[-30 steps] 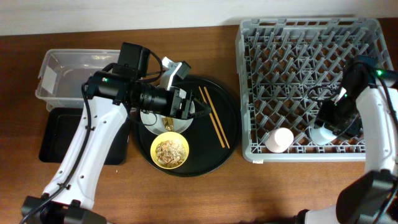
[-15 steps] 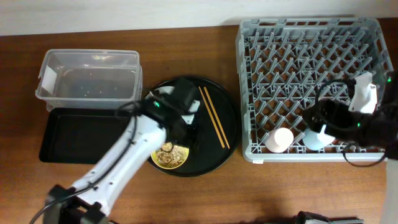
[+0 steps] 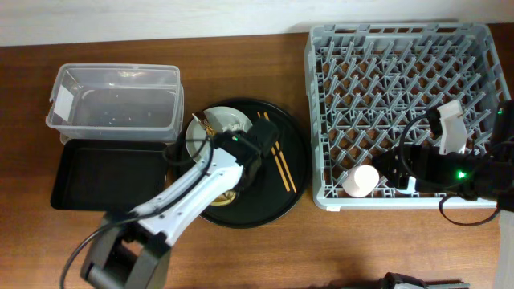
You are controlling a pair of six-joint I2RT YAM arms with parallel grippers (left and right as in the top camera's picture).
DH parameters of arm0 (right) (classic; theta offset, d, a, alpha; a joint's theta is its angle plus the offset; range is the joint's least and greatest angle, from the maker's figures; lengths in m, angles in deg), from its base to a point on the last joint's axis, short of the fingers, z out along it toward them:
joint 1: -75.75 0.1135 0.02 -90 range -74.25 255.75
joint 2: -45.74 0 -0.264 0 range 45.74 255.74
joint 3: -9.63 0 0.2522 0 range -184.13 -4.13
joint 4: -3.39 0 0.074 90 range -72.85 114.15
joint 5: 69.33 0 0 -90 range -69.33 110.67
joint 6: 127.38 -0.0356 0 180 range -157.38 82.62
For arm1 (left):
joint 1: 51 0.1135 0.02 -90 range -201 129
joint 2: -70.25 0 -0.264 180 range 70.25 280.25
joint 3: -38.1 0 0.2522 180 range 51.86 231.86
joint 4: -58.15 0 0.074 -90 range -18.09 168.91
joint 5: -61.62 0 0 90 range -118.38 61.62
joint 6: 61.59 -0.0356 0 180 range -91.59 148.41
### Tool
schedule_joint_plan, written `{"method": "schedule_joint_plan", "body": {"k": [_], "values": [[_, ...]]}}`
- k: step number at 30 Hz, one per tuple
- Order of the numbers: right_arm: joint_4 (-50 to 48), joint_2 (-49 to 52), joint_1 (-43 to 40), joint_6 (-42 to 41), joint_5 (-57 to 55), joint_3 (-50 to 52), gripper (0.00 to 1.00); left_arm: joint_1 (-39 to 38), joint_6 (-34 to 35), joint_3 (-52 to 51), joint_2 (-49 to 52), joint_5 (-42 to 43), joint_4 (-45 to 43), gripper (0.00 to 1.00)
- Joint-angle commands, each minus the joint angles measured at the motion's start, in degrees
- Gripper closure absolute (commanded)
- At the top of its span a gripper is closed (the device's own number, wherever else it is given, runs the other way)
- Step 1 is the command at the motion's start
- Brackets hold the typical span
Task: Sort waste into correct bins and load items into the dishwasher rack
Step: 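Tip the yellow bowl's food onto the black tray with the left gripper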
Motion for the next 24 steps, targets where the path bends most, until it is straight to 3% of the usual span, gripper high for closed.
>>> {"method": "schedule_joint_plan", "body": {"k": [1,5,6,7,9,11,14,17,21,22,23,24], "values": [[0.0,-0.3,-0.2,0.5,0.7,-0.4,0.15,-0.2,-3.0,11.1,-5.1,0.3,5.2,1.00],[0.0,-0.3,-0.2,0.5,0.7,-0.4,0.15,7.6,-7.1,17.6,-5.1,0.2,10.2,1.00],[0.0,-0.3,-0.2,0.5,0.5,-0.4,0.15,16.8,-12.2,17.7,-5.1,13.5,11.2,1.00],[0.0,-0.3,-0.2,0.5,0.0,-0.4,0.15,21.5,-13.6,17.5,-5.1,17.5,12.3,1.00],[0.0,-0.3,-0.2,0.5,-0.4,-0.4,0.15,37.5,-23.2,16.3,-5.1,27.1,14.4,1.00],[0.0,-0.3,-0.2,0.5,-0.4,-0.4,0.15,52.0,-35.8,10.4,-4.7,46.4,11.3,1.00],[0.0,-0.3,-0.2,0.5,-0.4,-0.4,0.15,66.1,-48.3,-1.4,-2.2,71.8,3.1,1.00],[0.0,-0.3,-0.2,0.5,-0.3,-0.4,0.14,75.4,-53.6,-6.6,2.6,90.8,1.7,1.00],[0.0,-0.3,-0.2,0.5,-0.3,-0.4,0.14,77.0,-53.9,-8.0,4.9,94.8,0.4,1.00],[0.0,-0.3,-0.2,0.5,-0.3,-0.4,0.14,77.0,-50.1,-8.0,5.0,95.3,1.7,1.00],[0.0,-0.3,-0.2,0.5,-0.3,-0.4,0.14,76.7,-54.5,-8.0,4.9,92.2,1.4,1.00],[0.0,-0.3,-0.2,0.5,-0.3,-0.4,0.14,76.8,-50.1,-8.0,5.4,91.5,2.3,1.00]]}}
